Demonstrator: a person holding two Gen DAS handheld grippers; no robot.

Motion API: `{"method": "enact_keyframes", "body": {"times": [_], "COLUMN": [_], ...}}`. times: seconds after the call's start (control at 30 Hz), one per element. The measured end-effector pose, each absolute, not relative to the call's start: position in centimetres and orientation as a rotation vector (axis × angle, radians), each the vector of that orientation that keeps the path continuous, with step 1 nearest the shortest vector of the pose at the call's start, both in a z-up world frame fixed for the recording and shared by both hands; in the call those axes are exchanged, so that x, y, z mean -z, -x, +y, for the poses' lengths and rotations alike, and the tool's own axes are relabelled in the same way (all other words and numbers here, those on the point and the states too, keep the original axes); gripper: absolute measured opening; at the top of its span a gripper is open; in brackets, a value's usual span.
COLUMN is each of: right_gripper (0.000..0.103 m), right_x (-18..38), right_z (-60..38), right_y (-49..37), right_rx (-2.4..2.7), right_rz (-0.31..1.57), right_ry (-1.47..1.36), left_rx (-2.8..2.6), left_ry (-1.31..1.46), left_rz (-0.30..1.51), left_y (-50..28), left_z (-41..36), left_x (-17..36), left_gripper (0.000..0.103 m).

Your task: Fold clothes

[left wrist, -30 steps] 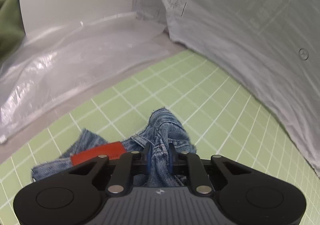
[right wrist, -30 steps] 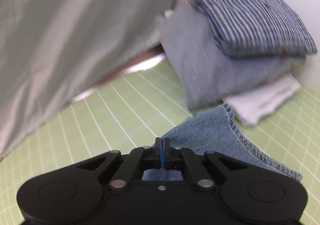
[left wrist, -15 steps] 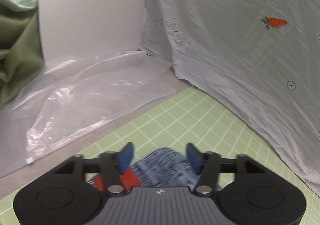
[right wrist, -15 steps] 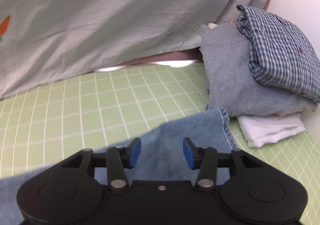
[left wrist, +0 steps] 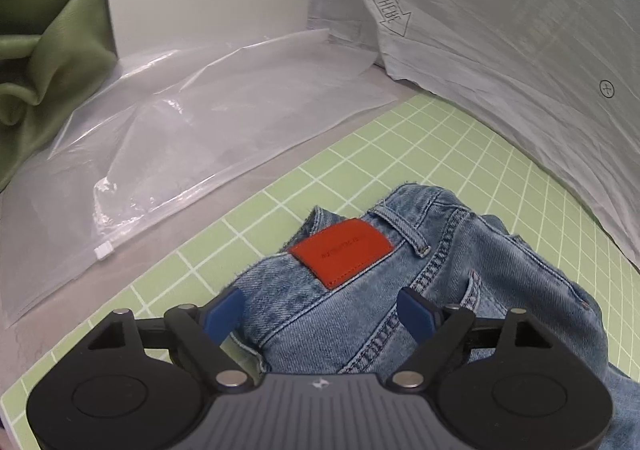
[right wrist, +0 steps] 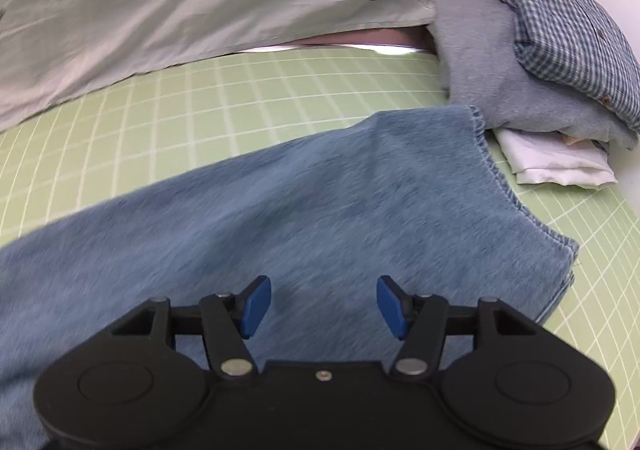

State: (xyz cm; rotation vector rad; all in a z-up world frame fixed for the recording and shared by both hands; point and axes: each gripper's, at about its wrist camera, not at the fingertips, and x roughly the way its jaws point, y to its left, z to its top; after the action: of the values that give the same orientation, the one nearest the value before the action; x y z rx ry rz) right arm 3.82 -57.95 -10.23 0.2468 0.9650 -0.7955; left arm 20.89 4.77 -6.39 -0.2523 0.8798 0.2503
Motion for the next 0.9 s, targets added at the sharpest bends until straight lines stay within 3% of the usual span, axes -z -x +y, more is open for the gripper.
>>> {"method": "enact_keyframes", "body": {"times": [0.13,0.23,0.3,0.33,0.37,0.6,0.67,0.73,0.8,0.83,0.87,0.9], "right_gripper": [0.066,0.070,0.070,0.070,0.070,0.073,0.079,0.080,0.080,0.080,0.081,0.082], "right_x": [10.2,10.3,10.4,10.4,10.6,11.9,12.1,12.3,12.2,12.2,12.2,12.2], "right_z": [-56.3,-55.4,-54.8,-54.5,-54.3,-52.4,-52.1,-51.9,-51.9,-51.9,-51.9,-51.9], "right_y": [-4.4,-4.8,-5.1,-5.2,-5.3,-5.4,-5.1,-4.8,-4.8,-4.8,-4.7,-4.7], "right_rx": [0.785,0.785,0.785,0.785,0.786,0.784,0.774,0.774,0.779,0.780,0.781,0.782], "right_rz": [0.980,0.985,0.989,0.991,0.994,1.024,1.013,0.999,1.003,1.006,1.009,1.012], "right_ry": [-0.228,-0.238,-0.246,-0.249,-0.255,-0.253,-0.281,-0.307,-0.316,-0.316,-0.314,-0.312], "left_rx": [-0.187,-0.167,-0.168,-0.160,-0.157,-0.262,-0.283,-0.294,-0.320,-0.330,-0.341,-0.350], "left_ry": [0.222,0.208,0.213,0.245,0.268,0.338,0.362,0.383,0.408,0.421,0.434,0.452], "left_rz": [0.871,0.905,0.925,0.931,0.929,0.814,0.838,0.874,0.870,0.856,0.843,0.834], "left_y": [-22.1,-23.0,-23.2,-23.2,-23.1,-22.8,-22.9,-22.7,-21.5,-20.7,-20.0,-19.3], "left_z": [4.8,4.7,4.8,5.2,5.6,9.0,10.0,10.6,11.0,11.1,11.2,11.3], "left_x": [6.7,7.6,8.1,8.2,8.0,4.2,5.2,6.2,6.2,6.1,6.0,6.0], "left_gripper": [0.093,0.089,0.053,0.027,0.019,0.015,0.020,0.033,0.053,0.075,0.088,0.089]}}
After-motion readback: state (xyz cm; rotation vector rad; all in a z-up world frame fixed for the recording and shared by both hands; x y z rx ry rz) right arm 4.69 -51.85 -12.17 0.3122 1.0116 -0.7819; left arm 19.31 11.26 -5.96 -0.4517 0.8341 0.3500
